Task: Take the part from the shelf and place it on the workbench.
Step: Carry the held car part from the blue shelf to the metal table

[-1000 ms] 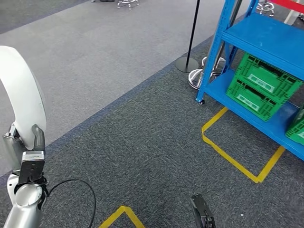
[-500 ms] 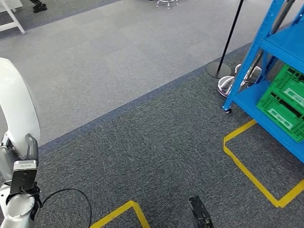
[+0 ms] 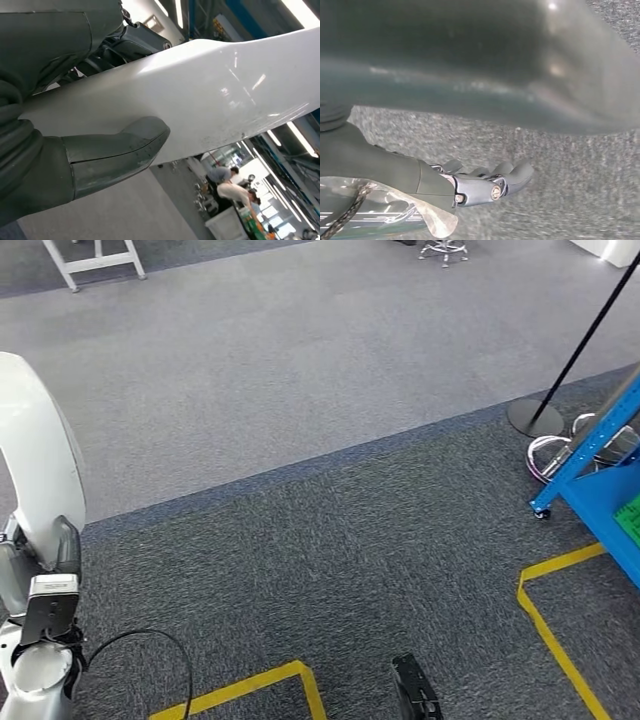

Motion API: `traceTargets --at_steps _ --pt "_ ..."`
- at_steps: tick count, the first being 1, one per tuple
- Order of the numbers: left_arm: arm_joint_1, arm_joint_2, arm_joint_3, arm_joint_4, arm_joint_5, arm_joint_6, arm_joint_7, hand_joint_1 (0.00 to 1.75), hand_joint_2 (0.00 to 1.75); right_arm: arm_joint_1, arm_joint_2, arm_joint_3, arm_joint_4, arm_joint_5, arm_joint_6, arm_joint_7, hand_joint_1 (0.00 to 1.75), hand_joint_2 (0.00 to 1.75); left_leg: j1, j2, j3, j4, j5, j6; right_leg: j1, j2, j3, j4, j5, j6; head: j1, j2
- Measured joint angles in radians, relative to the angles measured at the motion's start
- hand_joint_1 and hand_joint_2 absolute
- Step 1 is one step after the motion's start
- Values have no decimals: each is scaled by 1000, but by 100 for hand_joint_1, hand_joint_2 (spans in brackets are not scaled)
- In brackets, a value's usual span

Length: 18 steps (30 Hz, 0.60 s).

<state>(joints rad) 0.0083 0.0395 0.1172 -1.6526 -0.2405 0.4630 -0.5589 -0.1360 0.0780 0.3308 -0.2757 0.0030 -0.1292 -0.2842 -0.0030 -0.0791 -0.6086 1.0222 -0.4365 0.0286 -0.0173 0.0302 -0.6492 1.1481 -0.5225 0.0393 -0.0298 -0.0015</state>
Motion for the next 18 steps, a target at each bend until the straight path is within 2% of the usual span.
traceTargets --at_steps 1,2,3,5,6,7,9,11,12,13,14,16,17,18 --pt "-2 -2 0 0 -1 0 0 175 175 -1 0 -1 0 0 0 -1 0 0 1 -13 -3 7 -4 -6 -4 21 25 -55 21 -1 -1 0" --pt "-4 -3 0 0 -2 0 0 175 175 0 0 -1 0 0 -1 -1 0 0 2 -25 -7 12 -5 -12 -6 38 42 -90 30 -2 -1 0" --pt "-5 -5 0 0 -2 0 0 175 175 2 0 -2 0 0 -1 -2 0 0 3 -35 -12 15 -5 -18 -5 47 50 -102 27 -6 -1 0" --pt "-7 -6 -1 0 -5 1 0 175 175 5 0 -5 1 1 0 -2 0 0 8 -51 -16 13 -2 -29 -3 28 57 -108 28 -17 -1 0" --pt "-8 -8 -1 0 -7 2 0 175 175 4 -2 -6 0 1 3 -3 0 0 8 -40 -19 20 -7 -33 -4 19 60 -111 29 -23 -2 0" --pt "-12 -8 -2 1 -9 3 1 175 175 2 -4 -7 0 2 7 -4 0 0 7 -17 -30 42 -20 -38 -4 8 63 -114 30 -29 -6 0" --pt "-26 -11 -9 3 -15 6 2 175 175 1 -13 -9 0 2 18 -6 0 0 5 43 -77 144 -70 -44 -2 -17 69 -118 29 -37 -12 0" --pt "-36 -16 -21 7 -20 10 4 175 175 3 -24 -11 1 2 26 -6 0 0 8 67 -132 257 -112 -47 4 -46 73 -118 24 -42 -14 0" --pt "-37 -17 -25 9 -21 12 6 175 175 4 -28 -12 1 3 28 -6 0 0 9 71 -142 275 -110 -46 6 -59 74 -118 21 -44 -14 0" --pt "-39 -18 -28 12 -21 14 7 175 175 4 -30 -13 1 4 29 -6 0 0 9 73 -134 258 -91 -43 8 -72 77 -118 19 -44 -14 0" --pt "-42 -19 -31 15 -22 17 8 175 175 3 -32 -14 1 5 30 -6 0 0 7 82 -108 208 -58 -38 10 -83 80 -118 16 -44 -14 0" --pt "-54 -20 -37 19 -21 21 9 175 175 0 -33 -15 1 8 32 -7 0 0 -6 128 -45 85 -10 -24 15 -106 88 -118 9 -40 -14 0" --pt "-62 -21 -40 21 -21 24 9 175 175 0 -34 -15 1 9 33 -7 0 0 -13 147 -24 43 -1 -16 17 -118 91 -119 6 -36 -14 0" --pt "-68 -21 -43 23 -21 26 9 175 175 -1 -35 -15 1 11 34 -7 0 0 -20 156 -16 22 -3 -11 19 -130 93 -120 3 -32 -14 0"
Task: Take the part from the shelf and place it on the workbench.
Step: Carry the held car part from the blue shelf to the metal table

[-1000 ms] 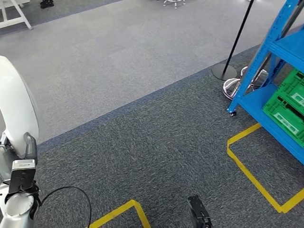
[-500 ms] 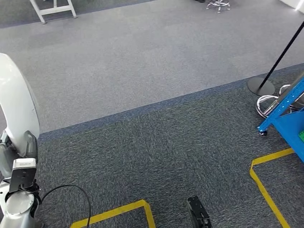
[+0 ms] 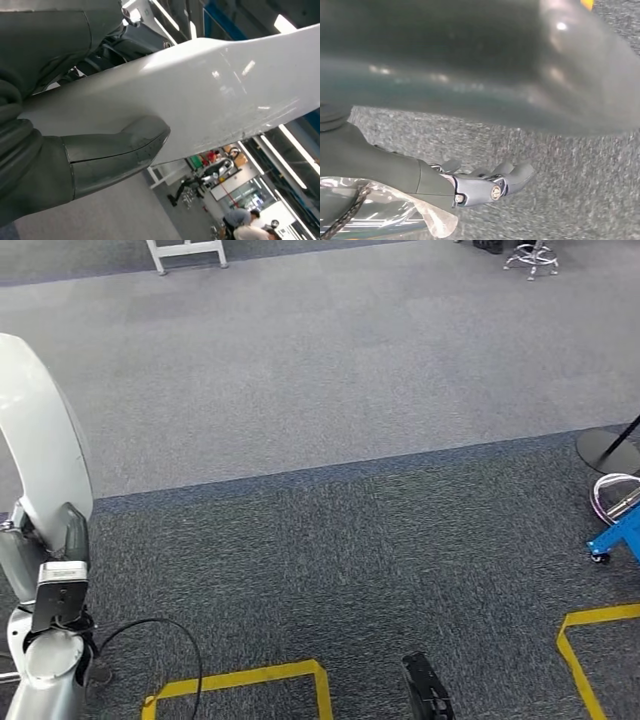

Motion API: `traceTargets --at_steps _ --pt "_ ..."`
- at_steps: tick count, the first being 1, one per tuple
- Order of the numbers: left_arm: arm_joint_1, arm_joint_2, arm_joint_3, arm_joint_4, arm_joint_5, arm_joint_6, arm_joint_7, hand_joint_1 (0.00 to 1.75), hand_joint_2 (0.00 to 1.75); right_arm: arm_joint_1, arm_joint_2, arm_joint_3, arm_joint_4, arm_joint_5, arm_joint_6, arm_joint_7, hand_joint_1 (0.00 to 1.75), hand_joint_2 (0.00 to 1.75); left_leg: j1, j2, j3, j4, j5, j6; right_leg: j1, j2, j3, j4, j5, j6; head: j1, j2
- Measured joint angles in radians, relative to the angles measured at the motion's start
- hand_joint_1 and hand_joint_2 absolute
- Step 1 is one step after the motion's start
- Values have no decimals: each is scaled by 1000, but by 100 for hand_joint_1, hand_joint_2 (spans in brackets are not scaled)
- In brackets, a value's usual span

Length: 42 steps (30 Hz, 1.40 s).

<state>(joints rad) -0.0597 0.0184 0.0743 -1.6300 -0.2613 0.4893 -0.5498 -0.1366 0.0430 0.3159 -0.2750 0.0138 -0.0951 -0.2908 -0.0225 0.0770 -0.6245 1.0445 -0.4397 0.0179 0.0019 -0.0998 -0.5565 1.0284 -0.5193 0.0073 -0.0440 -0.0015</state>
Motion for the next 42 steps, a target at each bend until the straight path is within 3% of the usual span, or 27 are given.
traceTargets --at_steps 2,3,5,7,9,10,11,13,15,17,18,20,22,24,25,27,28,30,31,33,34,35,37,39,40,41,42 --pt "-5 0 -4 2 2 5 0 175 175 -2 -1 0 -1 3 2 0 0 0 -2 -23 4 -13 0 10 1 -25 4 -4 -5 9 0 0" --pt "-4 1 -4 3 3 7 0 175 175 -5 -2 0 -2 4 2 0 0 0 0 -37 8 -22 3 14 0 -19 4 -1 -11 14 0 0" --pt "-10 1 -8 5 6 12 -1 175 175 -11 -5 0 -3 7 2 0 0 0 8 -60 17 -35 9 23 -3 32 -22 54 -42 23 3 0" --pt "-15 1 -14 9 10 15 -1 175 175 -11 -8 0 -3 9 3 1 0 0 12 -84 19 -37 10 28 -6 86 -89 178 -90 28 6 0" --pt "-15 1 -18 15 11 17 -1 175 175 -5 -10 0 -3 12 4 2 0 0 14 -114 19 -35 9 29 -9 97 -151 266 -102 34 7 0" --pt "-14 1 -19 17 11 17 -1 175 175 -4 -11 0 -3 13 4 2 0 0 16 -130 20 -33 8 27 -12 99 -158 259 -80 37 7 0" --pt "-14 1 -19 19 11 18 -1 175 175 -3 -12 0 -3 14 4 2 0 0 18 -145 20 -30 5 24 -16 104 -147 216 -41 40 7 0" --pt "-15 1 -21 21 11 19 -1 175 175 -4 -14 0 -3 14 4 2 0 0 24 -173 17 -16 -4 11 -28 146 -94 86 26 47 8 0" --pt "-16 1 -22 22 11 20 -2 175 175 -4 -14 0 -2 15 5 3 0 0 27 -197 9 -4 -10 -3 -33 181 -59 19 40 43 9 0" --pt "-13 2 -23 23 11 20 -2 175 175 -5 -15 0 -2 16 6 3 0 0 31 -220 2 -5 -7 -14 -31 168 -52 16 36 27 9 0" --pt "-11 2 -24 23 11 20 -2 175 175 -6 -15 -1 -2 16 5 3 0 0 31 -213 0 -2 -8 -19 -30 156 -49 14 37 20 9 0" --pt "-13 4 -24 24 11 21 -2 175 175 -9 -15 -1 -2 16 5 2 0 0 29 -158 -21 43 -35 -27 -30 131 -43 8 37 6 4 0" --pt "-16 4 -25 25 11 21 -2 175 175 -8 -16 -2 -2 17 6 2 0 0 29 -98 -76 162 -93 -34 -24 103 -38 6 33 -3 -1 0" --pt "-14 3 -26 28 12 21 -2 175 175 -4 -16 -2 -2 17 6 2 0 0 31 -85 -126 261 -125 -36 -20 73 -36 6 29 -7 -1 0" --pt "-12 3 -26 30 12 21 -2 175 175 -4 -16 -2 -2 17 6 2 0 0 31 -84 -128 263 -115 -36 -19 59 -35 6 26 -7 -1 0" --pt "-12 4 -26 31 13 21 -2 175 175 -5 -16 -2 -2 17 6 2 0 0 28 -66 -75 161 -52 -28 -16 32 -28 6 21 -6 -1 0" --pt "-13 4 -26 31 13 21 -2 175 175 -6 -16 -2 -2 17 6 2 0 0 22 -39 -39 94 -28 -21 -14 20 -23 6 18 -4 -1 0" --pt "-16 4 -26 31 13 21 -2 175 175 -6 -16 -2 -2 17 6 2 0 0 8 2 5 7 -9 -7 -10 -2 -16 5 11 4 -1 0" --pt "-17 4 -27 32 13 21 -2 175 175 -7 -16 -2 -2 17 6 2 0 0 2 6 8 -2 -15 -2 -8 -15 -12 4 9 9 -2 0" --pt "-16 7 -27 32 12 21 -2 175 175 -9 -16 -2 -3 17 6 2 0 0 3 -21 12 -13 -12 8 -9 -36 -4 0 1 20 -2 0" --pt "-16 8 -27 32 12 21 -2 175 175 -12 -16 -2 -4 17 6 2 0 0 7 -34 18 -20 -9 13 -11 -23 -3 7 -7 25 0 0" --pt "-18 8 -27 32 12 21 -3 175 175 -14 -16 -2 -5 18 6 2 0 0 11 -47 24 -27 -6 18 -13 3 -12 31 -22 29 3 0" --pt "-20 8 -27 32 12 22 -4 175 175 -16 -16 -2 -6 18 6 2 0 0 16 -71 30 -32 -3 25 -15 72 -68 141 -72 34 9 0" --pt "-18 8 -27 34 12 22 -4 175 175 -9 -16 -2 -5 18 6 3 0 0 18 -103 30 -31 -5 28 -14 97 -140 258 -103 36 12 0" --pt "-16 7 -28 35 12 22 -4 175 175 -5 -16 -2 -5 18 6 3 0 0 18 -119 31 -31 -6 28 -14 99 -157 272 -93 36 12 0" --pt "-15 7 -28 35 11 21 -4 175 175 -3 -17 -1 -5 18 6 3 0 0 19 -136 32 -29 -7 26 -15 101 -154 246 -62 36 12 0" --pt "-15 7 -28 35 11 21 -4 175 175 -3 -17 -1 -5 18 6 3 0 0 21 -151 33 -27 -9 23 -16 109 -133 186 -18 37 12 0"
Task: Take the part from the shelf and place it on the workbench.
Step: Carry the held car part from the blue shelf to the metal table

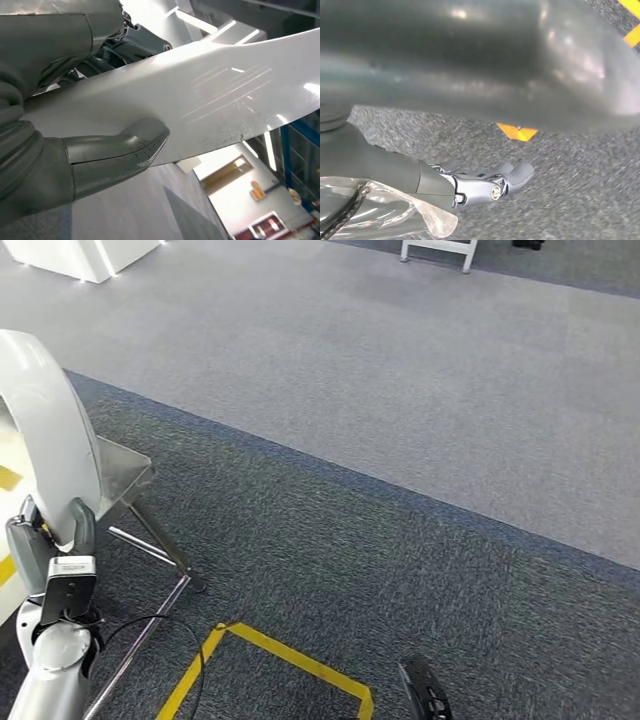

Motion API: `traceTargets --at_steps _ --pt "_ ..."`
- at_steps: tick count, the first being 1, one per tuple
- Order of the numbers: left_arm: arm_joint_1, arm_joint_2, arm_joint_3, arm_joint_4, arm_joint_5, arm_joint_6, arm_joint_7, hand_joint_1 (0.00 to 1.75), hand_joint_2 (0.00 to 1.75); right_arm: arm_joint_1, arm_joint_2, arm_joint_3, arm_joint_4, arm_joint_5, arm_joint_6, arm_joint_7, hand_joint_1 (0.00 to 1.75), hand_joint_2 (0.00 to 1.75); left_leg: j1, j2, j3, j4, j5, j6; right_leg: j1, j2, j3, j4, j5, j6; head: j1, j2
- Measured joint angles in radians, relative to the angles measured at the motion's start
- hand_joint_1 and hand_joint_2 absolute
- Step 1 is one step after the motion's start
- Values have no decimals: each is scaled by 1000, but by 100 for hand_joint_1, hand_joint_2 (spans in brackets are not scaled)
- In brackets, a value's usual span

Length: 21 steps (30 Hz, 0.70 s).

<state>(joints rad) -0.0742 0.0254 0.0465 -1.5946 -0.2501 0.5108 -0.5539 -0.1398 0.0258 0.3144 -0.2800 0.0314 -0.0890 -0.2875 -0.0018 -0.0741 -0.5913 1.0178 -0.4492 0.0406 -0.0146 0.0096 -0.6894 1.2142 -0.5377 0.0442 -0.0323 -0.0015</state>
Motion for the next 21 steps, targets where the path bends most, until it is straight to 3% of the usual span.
traceTargets --at_steps 2,4,6,8,10,12,13,14,15,17,19,21 --pt "-1 0 0 0 0 0 0 175 175 -2 -1 0 0 0 0 0 0 0 2 -26 -2 10 -7 -10 -7 46 55 -126 55 0 0 0" --pt "-2 0 0 0 0 0 0 175 175 -1 -2 0 1 0 0 0 0 0 4 -49 -10 15 -10 -21 -10 74 83 -177 57 -7 0 0" --pt "1 1 -1 0 0 0 0 175 175 -1 -2 0 1 0 0 0 0 0 8 -69 -16 14 -8 -30 -8 54 89 -182 56 -20 0 0" --pt "1 2 -2 0 0 0 -1 175 175 -4 -2 -1 0 0 -1 -1 0 0 5 -33 -28 41 -25 -39 -9 31 96 -187 55 -34 -3 0" --pt "-2 2 -3 0 0 0 -1 175 175 -4 -3 -3 1 0 -1 -1 0 0 3 35 -77 144 -75 -47 -6 5 103 -189 51 -45 -8 0" --pt "-1 2 -4 2 0 0 -1 175 175 1 -3 -4 1 0 0 -1 0 0 6 63 -140 266 -117 -52 -2 -22 108 -189 44 -50 -9 0" --pt "0 2 -4 3 0 0 -1 175 175 2 -3 -4 1 0 0 -1 0 0 7 66 -154 288 -114 -52 -1 -35 111 -189 41 -50 -10 0" --pt "1 2 -4 3 0 0 0 175 175 2 -3 -4 1 0 0 -1 0 0 7 68 -148 270 -92 -50 0 -47 116 -189 37 -50 -10 0" --pt "1 2 -4 3 0 0 0 175 175 1 -3 -5 1 0 0 -1 0 0 7 73 -124 217 -55 -46 2 -59 122 -189 33 -49 -10 0" --pt "0 2 -5 3 0 0 0 175 175 -1 -2 -5 1 0 0 -1 0 0 -3 105 -60 87 3 -32 5 -79 133 -190 25 -44 -9 0" --pt "-3 2 -5 3 0 0 -1 175 175 -1 -2 -5 1 0 0 -1 0 0 -15 129 -30 24 10 -19 9 -97 137 -192 19 -36 -9 0" --pt "-3 3 -5 3 1 0 -1 175 175 -3 -2 -5 0 0 0 -1 0 0 -18 115 -28 13 5 -13 11 -118 141 -195 14 -26 -9 0"
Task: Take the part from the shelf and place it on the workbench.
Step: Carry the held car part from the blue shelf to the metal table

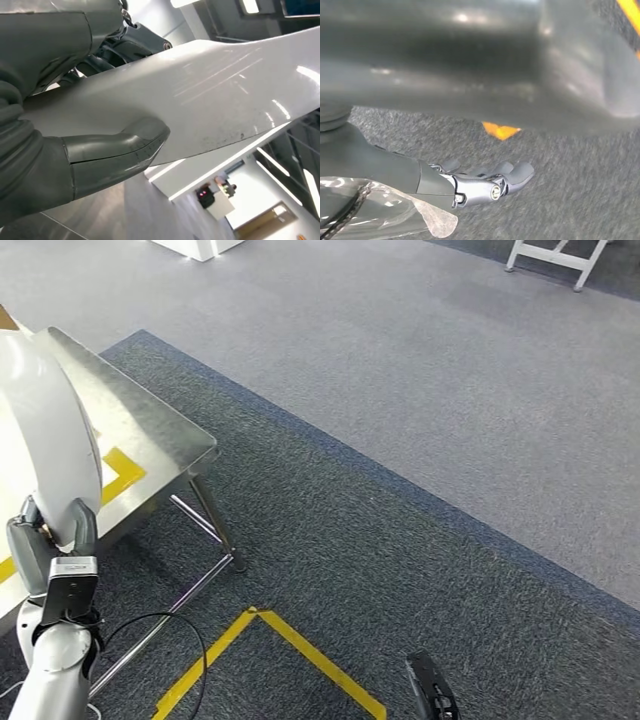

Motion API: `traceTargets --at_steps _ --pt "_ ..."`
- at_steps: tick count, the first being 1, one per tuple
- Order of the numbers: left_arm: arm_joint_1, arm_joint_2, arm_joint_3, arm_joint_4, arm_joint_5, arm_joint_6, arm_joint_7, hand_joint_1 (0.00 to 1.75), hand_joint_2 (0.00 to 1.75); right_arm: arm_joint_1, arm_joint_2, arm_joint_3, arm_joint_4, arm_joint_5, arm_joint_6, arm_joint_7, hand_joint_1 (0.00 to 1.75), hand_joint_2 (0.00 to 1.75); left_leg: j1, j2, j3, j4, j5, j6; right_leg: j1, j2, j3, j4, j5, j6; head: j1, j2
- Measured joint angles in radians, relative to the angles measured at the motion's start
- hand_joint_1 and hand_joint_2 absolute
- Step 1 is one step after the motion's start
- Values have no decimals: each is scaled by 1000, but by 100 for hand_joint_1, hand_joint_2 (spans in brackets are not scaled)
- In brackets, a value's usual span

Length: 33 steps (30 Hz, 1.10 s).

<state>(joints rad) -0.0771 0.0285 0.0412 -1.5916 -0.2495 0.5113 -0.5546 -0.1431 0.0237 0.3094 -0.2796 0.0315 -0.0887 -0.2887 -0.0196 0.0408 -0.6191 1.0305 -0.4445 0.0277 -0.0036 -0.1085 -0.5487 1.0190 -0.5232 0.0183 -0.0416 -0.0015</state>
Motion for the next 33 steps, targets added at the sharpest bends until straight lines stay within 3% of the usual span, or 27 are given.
traceTargets --at_steps 1,3,5,7,8,9,11,13,14,16,18,20,22,23,24,26,28,29,31,33 --pt "1 0 0 0 0 0 0 175 175 -1 0 0 -1 0 0 0 0 0 2 -10 4 -7 2 3 -1 2 1 2 -5 6 1 0" --pt "-1 0 0 -1 0 0 0 175 175 -5 0 0 -2 0 0 -1 0 0 11 -27 16 -22 7 11 -3 43 -21 52 -34 14 6 0" --pt "-4 -2 0 -1 0 0 -1 175 175 -4 0 0 -2 10 -1 -1 0 0 16 -46 19 -25 7 16 -7 93 -89 173 -83 20 11 0" --pt "-5 -3 0 1 1 0 -1 175 175 3 0 5 -1 33 -3 -1 0 0 17 -75 20 -24 5 17 -9 104 -151 264 -99 25 12 0" --pt "-6 -3 0 2 3 0 -1 175 175 6 0 9 -1 43 -4 -2 0 0 18 -89 21 -23 4 16 -10 106 -160 261 -81 27 12 0" --pt "-8 -4 -1 4 4 1 -1 175 175 7 0 12 -1 50 -6 -2 0 0 19 -105 22 -21 2 13 -11 111 -149 222 -45 28 12 0" --pt "-13 -6 -2 6 5 2 -1 175 175 6 -1 16 0 56 -7 -4 0 0 22 -134 20 -11 -5 3 -19 160 -98 95 24 31 13 0" --pt "-18 -8 -4 7 6 4 -2 175 175 7 -1 17 0 59 -8 -7 0 0 24 -161 11 1 -10 -9 -25 203 -59 20 44 27 13 0" --pt "-19 -9 -4 7 6 5 -2 175 175 7 -1 19 1 60 -8 -7 0 0 26 -174 6 2 -9 -15 -24 204 -52 15 37 22 13 0" --pt "-17 -8 -5 7 7 8 -3 175 175 6 -1 21 1 62 -7 -8 0 0 30 -190 1 2 -7 -25 -22 176 -45 10 37 10 13 0" --pt "-18 -7 -6 7 8 10 -5 175 175 2 -2 23 1 63 -8 -10 0 0 28 -146 -18 41 -30 -35 -24 148 -37 5 37 -4 8 0" --pt "-22 -7 -8 8 10 12 -6 175 175 4 -3 23 1 65 -8 -10 0 0 27 -79 -74 155 -81 -42 -22 118 -29 3 31 -14 2 0" --pt "-21 -8 -8 10 11 13 -6 175 175 8 -3 24 2 67 -7 -10 0 0 29 -52 -131 262 -110 -46 -19 86 -23 3 24 -17 1 0" --pt "-20 -8 -8 12 12 13 -6 175 175 9 -3 24 3 67 -7 -10 0 0 30 -47 -138 270 -100 -46 -18 71 -20 3 21 -17 1 0" --pt "-19 -7 -9 13 12 13 -6 175 175 8 -3 24 3 68 -7 -10 0 0 29 -43 -125 241 -73 -43 -17 56 -15 3 17 -16 1 0" --pt "-20 -7 -9 14 13 14 -6 175 175 5 -2 24 3 70 -7 -10 0 0 23 -13 -61 115 -9 -33 -15 29 -3 2 8 -11 1 0" --pt "-25 -7 -9 14 14 15 -6 175 175 4 -2 24 3 71 -7 -10 0 0 11 19 -16 23 11 -21 -10 5 5 2 0 -2 1 0" --pt "-26 -7 -10 14 15 16 -6 175 175 3 -2 24 3 72 -7 -10 0 0 6 23 -11 10 5 -17 -7 -7 7 1 -4 4 1 0" --pt "-24 -4 -10 14 16 19 -7 175 175 1 -2 25 3 73 -6 -10 0 0 8 1 -10 2 4 -9 -6 -27 12 -3 -11 16 3 0" --pt "-23 -2 -10 13 17 21 -8 175 175 -5 -1 25 2 74 -7 -11 0 0 14 -22 -3 -7 7 0 -9 9 3 23 -33 27 7 0"
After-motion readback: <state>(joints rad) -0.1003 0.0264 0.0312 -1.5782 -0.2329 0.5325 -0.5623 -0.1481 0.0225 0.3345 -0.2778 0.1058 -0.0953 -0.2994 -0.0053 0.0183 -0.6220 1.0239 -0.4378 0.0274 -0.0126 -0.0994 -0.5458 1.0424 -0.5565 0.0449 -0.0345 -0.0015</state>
